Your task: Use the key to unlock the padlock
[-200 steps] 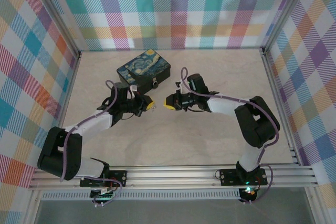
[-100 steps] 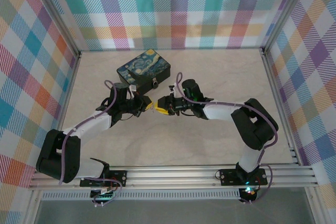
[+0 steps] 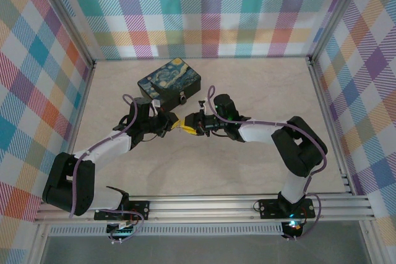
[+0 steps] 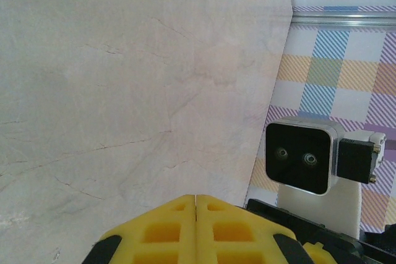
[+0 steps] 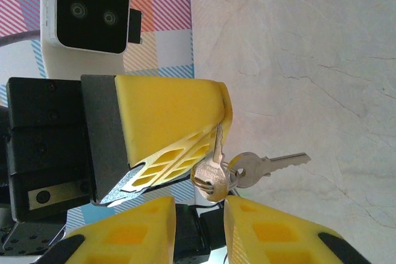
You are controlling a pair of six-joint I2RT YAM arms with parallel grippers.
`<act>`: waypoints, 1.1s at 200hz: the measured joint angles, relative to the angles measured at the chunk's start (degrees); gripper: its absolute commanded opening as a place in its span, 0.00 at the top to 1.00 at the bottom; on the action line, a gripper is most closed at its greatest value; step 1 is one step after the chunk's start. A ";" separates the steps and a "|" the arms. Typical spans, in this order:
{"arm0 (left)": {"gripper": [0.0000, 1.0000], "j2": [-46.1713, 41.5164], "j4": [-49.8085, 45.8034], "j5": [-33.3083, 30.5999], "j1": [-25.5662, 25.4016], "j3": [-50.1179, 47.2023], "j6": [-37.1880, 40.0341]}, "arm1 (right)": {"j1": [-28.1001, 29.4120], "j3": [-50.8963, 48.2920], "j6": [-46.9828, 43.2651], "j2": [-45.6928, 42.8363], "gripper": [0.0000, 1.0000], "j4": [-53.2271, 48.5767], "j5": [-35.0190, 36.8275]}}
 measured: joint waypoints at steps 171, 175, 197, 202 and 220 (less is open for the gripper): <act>1.00 0.00 0.55 -0.15 0.02 -1.18 -0.61 | 0.04 0.02 3.02 2.86 0.84 3.04 0.63; 1.00 0.00 0.57 -0.17 0.04 -1.18 -0.61 | 0.04 0.02 3.06 2.89 0.85 3.06 0.63; 1.00 0.00 0.92 -0.24 0.04 -1.27 -0.61 | 0.04 0.02 3.48 2.95 0.88 3.08 0.81; 1.00 0.00 0.98 -0.24 0.04 -1.31 -0.61 | 0.04 0.02 3.50 2.95 0.88 3.10 0.83; 0.97 0.00 1.11 -0.57 0.04 -1.42 -0.61 | 0.04 0.02 3.45 2.95 0.91 3.10 1.07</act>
